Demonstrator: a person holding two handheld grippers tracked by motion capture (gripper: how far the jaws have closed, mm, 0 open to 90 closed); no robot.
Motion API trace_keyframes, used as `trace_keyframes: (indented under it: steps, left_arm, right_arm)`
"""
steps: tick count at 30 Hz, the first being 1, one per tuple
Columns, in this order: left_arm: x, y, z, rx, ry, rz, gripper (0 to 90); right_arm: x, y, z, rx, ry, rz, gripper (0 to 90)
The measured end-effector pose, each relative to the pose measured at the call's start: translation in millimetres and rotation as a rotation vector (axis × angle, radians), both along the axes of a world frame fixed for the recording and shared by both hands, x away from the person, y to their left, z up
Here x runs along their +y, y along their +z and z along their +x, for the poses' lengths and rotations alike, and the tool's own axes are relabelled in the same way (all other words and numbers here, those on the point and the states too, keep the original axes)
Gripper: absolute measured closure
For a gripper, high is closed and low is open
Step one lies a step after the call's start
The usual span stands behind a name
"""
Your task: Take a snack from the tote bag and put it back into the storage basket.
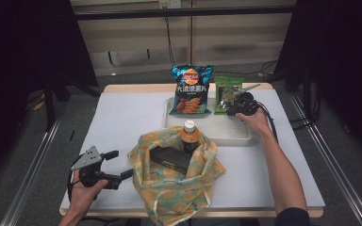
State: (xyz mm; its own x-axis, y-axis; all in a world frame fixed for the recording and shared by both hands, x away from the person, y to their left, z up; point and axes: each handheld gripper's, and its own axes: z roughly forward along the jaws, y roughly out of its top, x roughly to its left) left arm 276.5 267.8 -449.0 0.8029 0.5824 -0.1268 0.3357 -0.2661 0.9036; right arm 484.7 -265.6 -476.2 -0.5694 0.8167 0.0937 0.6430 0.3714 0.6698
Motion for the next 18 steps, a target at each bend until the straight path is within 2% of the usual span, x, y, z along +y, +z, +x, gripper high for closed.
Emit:
trace_keyframes:
  steps: [5, 12, 17, 18]
  left_arm:
    - [0.0, 0.1, 0.3, -0.004, -0.001, 0.006, 5.6]
    - [0.6, 1.6, -1.1, -0.006, 0.006, -0.011, 5.6]
    - [0.8, 1.6, -1.7, -0.008, 0.0, -0.015, 5.7]
    - [0.8, 1.4, -1.7, -0.009, 0.003, -0.019, 5.8]
  right_arm:
    - [0.0, 2.6, -5.1, -0.011, 0.006, 0.024, 74.2]
    - [7.2, 10.8, -10.9, -0.041, 0.036, 0.066, 72.3]
    - [12.3, 18.0, -19.0, -0.082, 0.037, 0.085, 70.4]
    - [12.4, 19.4, -21.1, -0.09, 0.042, 0.101, 70.1]
